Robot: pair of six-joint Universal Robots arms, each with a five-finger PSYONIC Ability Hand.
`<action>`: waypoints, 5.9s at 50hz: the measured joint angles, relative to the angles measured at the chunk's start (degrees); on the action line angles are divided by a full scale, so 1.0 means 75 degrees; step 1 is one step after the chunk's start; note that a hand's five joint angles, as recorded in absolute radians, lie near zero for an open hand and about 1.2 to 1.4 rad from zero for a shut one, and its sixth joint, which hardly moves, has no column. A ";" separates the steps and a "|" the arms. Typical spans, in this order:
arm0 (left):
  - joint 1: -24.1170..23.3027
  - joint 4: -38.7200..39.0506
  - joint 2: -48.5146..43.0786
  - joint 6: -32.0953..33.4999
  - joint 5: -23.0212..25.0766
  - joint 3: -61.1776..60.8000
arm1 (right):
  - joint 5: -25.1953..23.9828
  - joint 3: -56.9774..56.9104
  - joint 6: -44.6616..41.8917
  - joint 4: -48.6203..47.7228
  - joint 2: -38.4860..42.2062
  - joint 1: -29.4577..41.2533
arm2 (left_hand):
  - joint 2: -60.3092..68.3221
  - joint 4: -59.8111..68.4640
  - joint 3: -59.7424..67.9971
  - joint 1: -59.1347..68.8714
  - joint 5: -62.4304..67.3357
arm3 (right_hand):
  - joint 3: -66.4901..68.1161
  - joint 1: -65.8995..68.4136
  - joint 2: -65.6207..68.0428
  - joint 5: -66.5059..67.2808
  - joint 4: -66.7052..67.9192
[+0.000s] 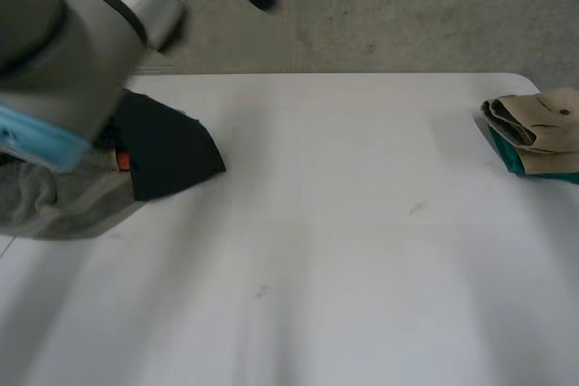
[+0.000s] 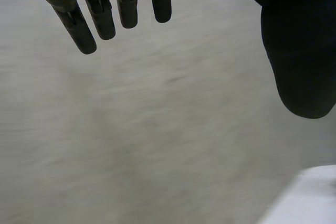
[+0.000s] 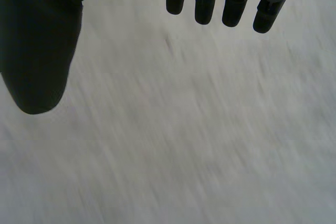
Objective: Fold the laundry.
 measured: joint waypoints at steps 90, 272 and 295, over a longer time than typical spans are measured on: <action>-0.0171 0.2396 0.0864 0.0426 0.0495 -0.4773 | 0.0672 0.3597 0.0049 0.2361 -0.0952 0.2136 | 0.0269 0.0220 0.0250 0.0250 0.0056 | -0.0001 0.0000 0.0000 0.0000 0.0000; -0.0314 0.2854 0.1413 0.1553 -0.0859 -0.5744 | 0.1827 0.0113 0.0508 0.6342 -0.1029 0.3462 | 0.7569 0.7619 0.7499 0.7252 0.7022 | 0.7493 0.6884 0.7314 0.7095 0.7570; -0.0345 0.1007 0.1945 0.1056 -0.0902 -0.6709 | 0.1794 0.2791 0.0881 0.4933 -0.1443 0.3664 | 0.0818 0.0790 0.0787 0.1008 0.0574 | 0.7493 0.6884 0.7314 0.7198 0.7570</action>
